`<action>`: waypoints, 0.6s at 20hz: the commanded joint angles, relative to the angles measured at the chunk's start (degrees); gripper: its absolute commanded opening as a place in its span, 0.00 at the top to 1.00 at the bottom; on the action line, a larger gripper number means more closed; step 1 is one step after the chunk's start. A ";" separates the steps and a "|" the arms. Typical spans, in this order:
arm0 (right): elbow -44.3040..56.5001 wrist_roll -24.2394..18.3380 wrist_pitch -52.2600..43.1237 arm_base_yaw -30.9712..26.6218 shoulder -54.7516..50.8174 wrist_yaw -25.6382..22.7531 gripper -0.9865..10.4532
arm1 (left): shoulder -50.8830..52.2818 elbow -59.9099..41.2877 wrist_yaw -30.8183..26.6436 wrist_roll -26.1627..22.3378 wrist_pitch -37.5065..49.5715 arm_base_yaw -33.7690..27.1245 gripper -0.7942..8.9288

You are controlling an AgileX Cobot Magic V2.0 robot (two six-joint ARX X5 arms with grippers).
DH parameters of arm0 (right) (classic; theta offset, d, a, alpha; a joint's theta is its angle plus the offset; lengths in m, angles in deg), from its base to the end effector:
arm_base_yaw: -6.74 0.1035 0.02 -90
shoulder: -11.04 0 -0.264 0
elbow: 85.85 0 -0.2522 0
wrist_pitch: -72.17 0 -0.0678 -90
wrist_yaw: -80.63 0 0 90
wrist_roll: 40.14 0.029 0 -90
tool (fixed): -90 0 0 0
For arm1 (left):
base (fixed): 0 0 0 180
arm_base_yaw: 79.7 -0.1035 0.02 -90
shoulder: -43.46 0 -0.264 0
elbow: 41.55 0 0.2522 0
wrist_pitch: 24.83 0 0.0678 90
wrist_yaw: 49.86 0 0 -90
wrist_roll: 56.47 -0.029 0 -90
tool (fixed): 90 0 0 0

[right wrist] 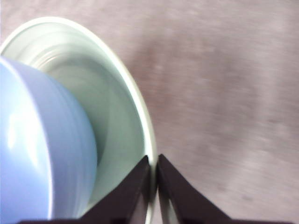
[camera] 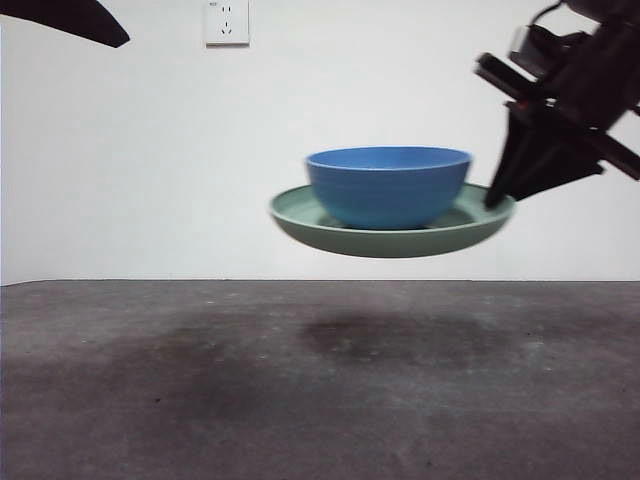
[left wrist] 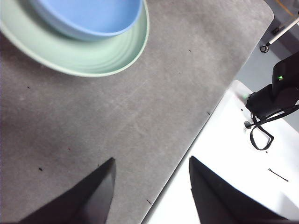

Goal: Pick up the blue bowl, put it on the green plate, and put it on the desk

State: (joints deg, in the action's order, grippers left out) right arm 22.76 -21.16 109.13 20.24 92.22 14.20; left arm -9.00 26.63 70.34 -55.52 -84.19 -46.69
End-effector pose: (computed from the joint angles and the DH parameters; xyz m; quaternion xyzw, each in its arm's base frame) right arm 0.2819 0.0796 0.2528 0.1778 0.4379 0.2226 0.8527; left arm 0.1339 -0.1044 0.3171 0.0026 0.3756 -0.4834 0.7907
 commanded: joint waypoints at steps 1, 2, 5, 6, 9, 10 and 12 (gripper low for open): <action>-1.33 4.46 -2.47 2.89 2.71 -0.72 0.90 | -0.26 0.46 0.28 -0.11 0.39 0.33 0.66; -1.33 5.03 -3.52 4.17 3.78 -1.60 0.90 | -0.26 0.46 0.28 -0.09 0.39 0.33 0.66; -1.33 7.21 -7.28 6.82 7.65 -2.43 0.90 | -0.26 0.46 0.28 -0.09 0.31 0.33 0.66; -1.33 7.89 -8.81 7.39 9.22 -2.64 0.90 | -0.28 0.46 0.28 -0.09 0.20 0.33 0.66; -1.38 9.62 -12.28 7.76 13.84 -2.69 0.90 | -0.26 0.46 0.28 -0.09 0.02 0.33 0.66; -1.42 9.73 -13.22 7.76 15.37 -2.69 0.90 | -0.26 0.46 0.31 -0.09 0.02 0.33 0.66; -1.66 10.21 -14.38 7.74 18.14 -2.82 0.90 | -0.26 0.46 0.28 -0.09 0.04 0.33 0.66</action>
State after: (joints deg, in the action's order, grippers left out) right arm 22.68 -12.35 95.84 27.69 109.60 11.21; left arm -9.00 26.63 70.34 -55.52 -84.59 -46.69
